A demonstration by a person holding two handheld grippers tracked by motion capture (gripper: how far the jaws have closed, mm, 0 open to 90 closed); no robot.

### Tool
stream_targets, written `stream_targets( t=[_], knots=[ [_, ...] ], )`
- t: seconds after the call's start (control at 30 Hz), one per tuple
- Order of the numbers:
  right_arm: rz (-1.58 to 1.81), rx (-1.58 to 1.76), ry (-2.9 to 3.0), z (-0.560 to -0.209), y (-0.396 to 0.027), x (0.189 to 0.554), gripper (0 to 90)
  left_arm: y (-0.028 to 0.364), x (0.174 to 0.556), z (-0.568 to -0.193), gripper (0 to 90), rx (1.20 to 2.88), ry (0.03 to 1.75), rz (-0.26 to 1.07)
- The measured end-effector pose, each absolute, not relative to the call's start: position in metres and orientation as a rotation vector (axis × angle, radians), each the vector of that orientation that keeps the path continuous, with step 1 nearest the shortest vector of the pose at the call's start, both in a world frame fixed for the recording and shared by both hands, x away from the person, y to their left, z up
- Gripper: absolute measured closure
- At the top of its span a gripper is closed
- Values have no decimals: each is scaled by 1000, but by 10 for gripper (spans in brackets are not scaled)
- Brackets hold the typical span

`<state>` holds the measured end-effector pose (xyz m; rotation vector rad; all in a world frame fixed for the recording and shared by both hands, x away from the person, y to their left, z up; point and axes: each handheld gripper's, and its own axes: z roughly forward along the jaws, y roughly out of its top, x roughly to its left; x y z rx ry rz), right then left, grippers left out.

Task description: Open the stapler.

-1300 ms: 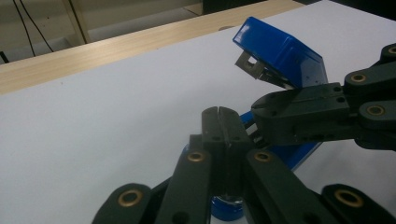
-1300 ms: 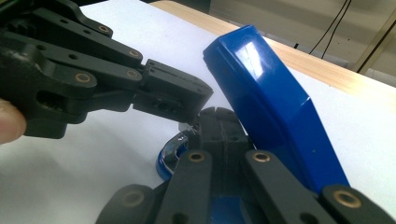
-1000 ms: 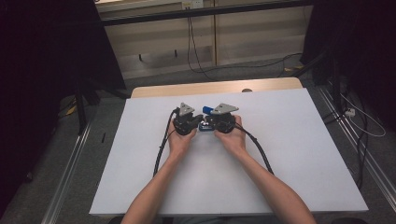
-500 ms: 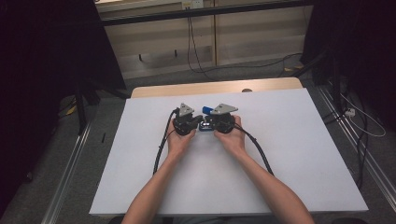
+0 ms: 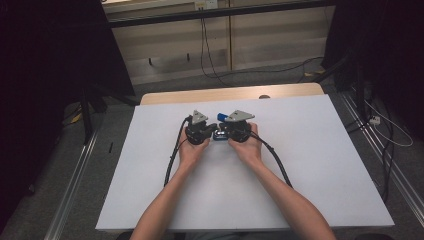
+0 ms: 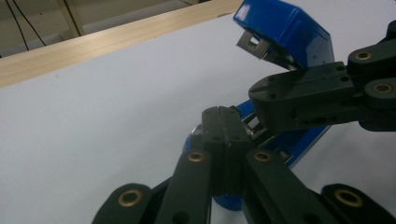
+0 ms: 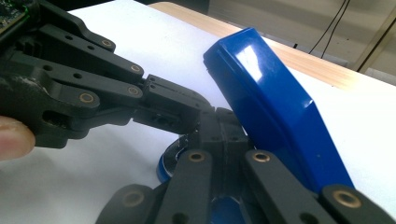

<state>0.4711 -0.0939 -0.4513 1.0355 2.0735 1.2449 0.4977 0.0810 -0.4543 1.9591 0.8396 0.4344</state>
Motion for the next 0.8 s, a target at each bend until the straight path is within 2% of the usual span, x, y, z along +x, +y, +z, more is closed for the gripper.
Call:
stream_targets(
  t=[0.8],
  knots=[
    [1244,1031,2058,-444,-98,472,900,82,498,-455,900,1973,809,444]
  ],
)
